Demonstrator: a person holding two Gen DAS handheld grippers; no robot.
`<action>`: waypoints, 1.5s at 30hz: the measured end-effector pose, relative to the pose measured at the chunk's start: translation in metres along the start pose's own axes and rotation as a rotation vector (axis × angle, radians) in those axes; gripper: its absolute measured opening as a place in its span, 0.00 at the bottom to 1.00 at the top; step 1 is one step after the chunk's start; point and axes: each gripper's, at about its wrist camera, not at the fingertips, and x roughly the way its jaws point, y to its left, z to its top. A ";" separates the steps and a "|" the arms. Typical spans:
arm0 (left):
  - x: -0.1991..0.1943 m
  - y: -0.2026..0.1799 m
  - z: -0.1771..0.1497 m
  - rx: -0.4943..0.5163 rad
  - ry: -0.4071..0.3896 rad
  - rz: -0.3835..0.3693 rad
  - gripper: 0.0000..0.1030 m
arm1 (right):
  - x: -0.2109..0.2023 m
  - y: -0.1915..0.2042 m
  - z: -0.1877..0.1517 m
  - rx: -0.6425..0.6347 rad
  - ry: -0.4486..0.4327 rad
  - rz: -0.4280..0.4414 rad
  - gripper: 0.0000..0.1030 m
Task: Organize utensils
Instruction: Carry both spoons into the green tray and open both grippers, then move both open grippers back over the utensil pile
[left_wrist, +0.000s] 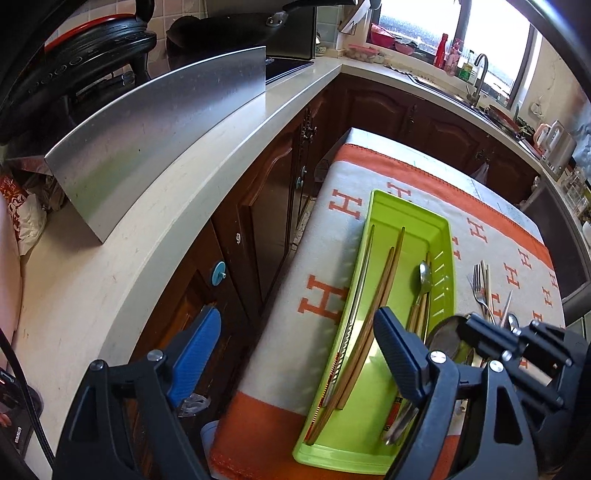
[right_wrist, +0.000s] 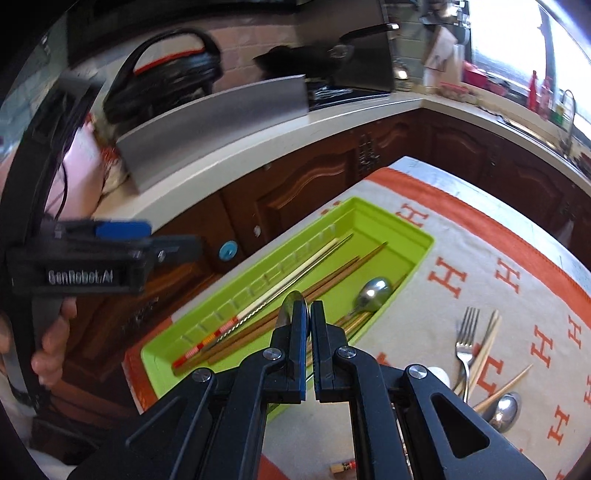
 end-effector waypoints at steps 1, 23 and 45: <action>0.000 -0.001 -0.001 0.002 0.000 0.000 0.81 | 0.003 0.004 -0.003 -0.017 0.020 0.012 0.03; -0.010 -0.048 -0.022 0.112 0.025 -0.079 0.81 | -0.050 -0.031 -0.062 0.183 0.038 -0.029 0.22; -0.005 -0.147 -0.047 0.280 0.113 -0.239 0.81 | -0.091 -0.151 -0.152 0.578 0.027 -0.090 0.22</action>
